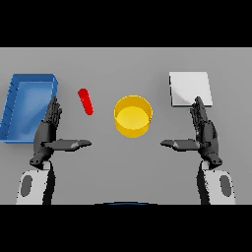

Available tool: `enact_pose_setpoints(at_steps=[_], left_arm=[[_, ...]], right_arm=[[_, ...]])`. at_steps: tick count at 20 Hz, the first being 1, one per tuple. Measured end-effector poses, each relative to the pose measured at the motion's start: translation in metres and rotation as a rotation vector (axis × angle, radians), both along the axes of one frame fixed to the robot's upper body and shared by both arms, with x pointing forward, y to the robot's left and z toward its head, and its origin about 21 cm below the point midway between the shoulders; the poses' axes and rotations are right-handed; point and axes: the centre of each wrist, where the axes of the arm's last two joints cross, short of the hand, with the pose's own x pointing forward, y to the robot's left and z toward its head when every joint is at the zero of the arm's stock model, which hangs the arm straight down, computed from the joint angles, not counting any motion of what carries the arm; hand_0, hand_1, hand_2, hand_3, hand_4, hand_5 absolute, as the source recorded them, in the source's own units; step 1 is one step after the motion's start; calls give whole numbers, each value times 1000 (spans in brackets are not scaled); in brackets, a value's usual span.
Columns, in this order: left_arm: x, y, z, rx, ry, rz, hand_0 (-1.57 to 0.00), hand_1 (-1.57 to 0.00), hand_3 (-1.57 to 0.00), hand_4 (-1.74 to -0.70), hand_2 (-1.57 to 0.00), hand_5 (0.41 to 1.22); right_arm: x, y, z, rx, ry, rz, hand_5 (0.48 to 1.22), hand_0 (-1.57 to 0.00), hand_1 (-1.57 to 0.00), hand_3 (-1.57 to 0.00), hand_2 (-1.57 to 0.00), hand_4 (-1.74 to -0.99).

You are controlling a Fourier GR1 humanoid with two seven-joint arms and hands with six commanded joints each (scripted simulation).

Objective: Pick up the red beaker and tilt it to pour out 1 green nut into yellow bowl. Pick up the yellow bowl and place it on the metallic measuring scale.

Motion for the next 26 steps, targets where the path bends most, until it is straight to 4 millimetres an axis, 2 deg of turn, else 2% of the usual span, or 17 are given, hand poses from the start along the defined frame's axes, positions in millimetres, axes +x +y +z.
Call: enact_pose_setpoints(at_steps=[6, 8, 11, 13, 18, 20, 22, 26], left_arm=[[-3, -11, -1, -6, 2, -4, 1, 1, 1, -1202, 1, 677], [-13, -10, 8, 95, -55, -60, 1, 1, 1, -1203, 1, 677], [-18, -12, 15, 136, -40, -81, 1, 1, 1, -1197, 1, 668], [-18, -14, 20, 149, -30, -79, 1, 1, 1, -1184, 1, 660], [-19, -20, 14, 164, 3, -92, 1, 1, 1, -1183, 1, 658], [-12, -21, 10, 164, 26, -97, 1, 1, 1, -1193, 1, 658], [-1, -22, 3, 181, 35, -88, 1, 1, 1, -1202, 1, 661], [29, -27, -1, 198, 42, -78, 1, 1, 1, -1211, 1, 654]], right_arm=[[4, 7, -3, 0, 12, 4, 572, 1, 1, 1, 1, -1177], [-4, -2, 4, -187, -54, 24, 576, 1, 1, 1, 1, -1183], [-5, 0, 10, -244, -73, 52, 583, 1, 1, 1, 1, -1194], [-6, -2, 10, -249, -74, 48, 585, 1, 1, 1, 1, -1206], [-7, -3, 13, -187, -79, 80, 618, 1, 1, 1, 1, -1284], [-7, 0, 12, -182, -88, 100, 624, 1, 1, 1, 1, -1292], [-9, -5, 11, -186, -104, 104, 623, 1, 1, 1, 1, -1294], [-6, -8, 11, -186, -96, 100, 615, 1, 1, 1, 1, -1292]])
